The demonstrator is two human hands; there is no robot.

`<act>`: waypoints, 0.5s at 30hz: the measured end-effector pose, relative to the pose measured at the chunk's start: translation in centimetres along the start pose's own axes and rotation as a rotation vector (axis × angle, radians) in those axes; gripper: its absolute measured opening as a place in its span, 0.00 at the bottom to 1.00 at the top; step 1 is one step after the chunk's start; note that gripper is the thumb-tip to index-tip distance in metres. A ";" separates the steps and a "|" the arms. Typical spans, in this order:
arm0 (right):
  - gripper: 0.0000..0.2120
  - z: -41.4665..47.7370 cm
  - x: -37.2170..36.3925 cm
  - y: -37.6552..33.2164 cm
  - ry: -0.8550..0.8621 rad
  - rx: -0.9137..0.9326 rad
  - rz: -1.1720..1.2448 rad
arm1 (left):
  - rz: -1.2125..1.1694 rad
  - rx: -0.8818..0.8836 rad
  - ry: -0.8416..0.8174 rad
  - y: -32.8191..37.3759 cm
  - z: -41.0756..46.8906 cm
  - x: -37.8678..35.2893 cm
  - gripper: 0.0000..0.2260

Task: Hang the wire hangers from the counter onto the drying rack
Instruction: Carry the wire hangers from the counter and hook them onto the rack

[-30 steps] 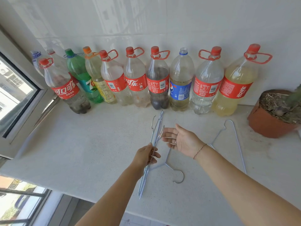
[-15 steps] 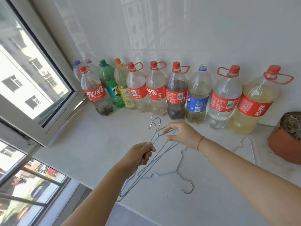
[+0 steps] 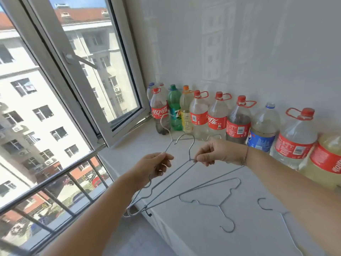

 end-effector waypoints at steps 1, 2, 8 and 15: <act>0.16 -0.5 -0.1 -0.7 -0.042 0.006 -0.023 | -0.042 -0.012 0.066 0.3 -0.8 0.8 0.13; 0.16 -0.9 -0.2 -1.2 -0.072 0.008 -0.034 | -0.102 -0.021 0.130 0.5 -1.4 1.5 0.12; 0.16 -2.5 -0.9 -5.5 -0.118 0.029 0.012 | -0.290 -0.169 0.504 3.1 -6.5 5.9 0.10; 0.09 -1.8 -3.1 -10.2 -0.139 0.015 -0.008 | -0.281 -0.286 0.789 8.1 -12.8 10.9 0.10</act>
Point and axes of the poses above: each hand's wrist, its own z-axis towards the middle knuckle, its own x-axis out of the back of the hand, y = z × x, the point moved 1 cm from there along z, towards the middle knuckle, and after that the axes turned 11 degrees about -x, right-handed, at the moved point
